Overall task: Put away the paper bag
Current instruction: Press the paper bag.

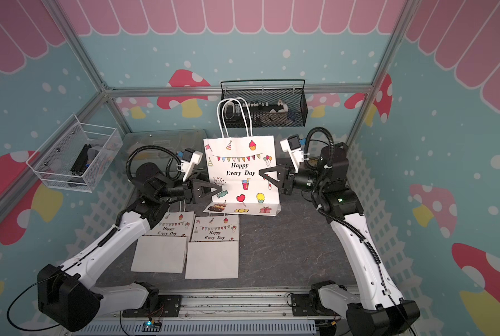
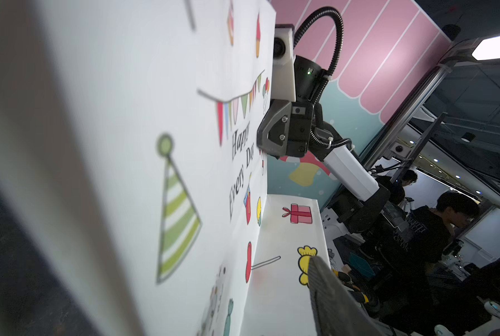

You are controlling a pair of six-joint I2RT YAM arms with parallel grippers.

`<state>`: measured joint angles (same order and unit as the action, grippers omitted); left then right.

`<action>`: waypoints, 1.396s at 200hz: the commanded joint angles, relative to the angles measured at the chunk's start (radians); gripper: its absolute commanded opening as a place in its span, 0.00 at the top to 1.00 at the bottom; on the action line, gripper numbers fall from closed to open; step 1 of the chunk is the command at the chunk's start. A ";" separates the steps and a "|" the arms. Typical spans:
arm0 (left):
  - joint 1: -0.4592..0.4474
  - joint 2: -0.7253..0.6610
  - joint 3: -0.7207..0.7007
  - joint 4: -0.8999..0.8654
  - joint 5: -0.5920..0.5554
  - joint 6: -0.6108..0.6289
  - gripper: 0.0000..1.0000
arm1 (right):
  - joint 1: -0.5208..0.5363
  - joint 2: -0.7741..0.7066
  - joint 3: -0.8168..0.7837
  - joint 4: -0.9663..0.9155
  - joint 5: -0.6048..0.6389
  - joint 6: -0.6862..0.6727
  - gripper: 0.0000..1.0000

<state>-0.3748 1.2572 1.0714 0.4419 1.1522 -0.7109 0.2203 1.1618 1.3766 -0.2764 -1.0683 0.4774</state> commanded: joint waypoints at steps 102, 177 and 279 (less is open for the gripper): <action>0.031 -0.068 -0.045 0.233 -0.112 -0.122 0.74 | -0.006 -0.067 -0.099 -0.058 -0.045 -0.066 1.00; 0.031 -0.039 -0.022 0.091 -0.122 -0.040 1.00 | -0.005 -0.060 -0.105 -0.018 -0.021 -0.036 1.00; 0.033 -0.019 -0.019 0.067 -0.082 -0.028 1.00 | -0.007 0.035 0.103 0.010 -0.021 -0.014 0.88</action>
<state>-0.3443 1.2308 1.0386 0.5034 1.0428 -0.7513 0.2157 1.1679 1.4410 -0.2966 -1.0805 0.4538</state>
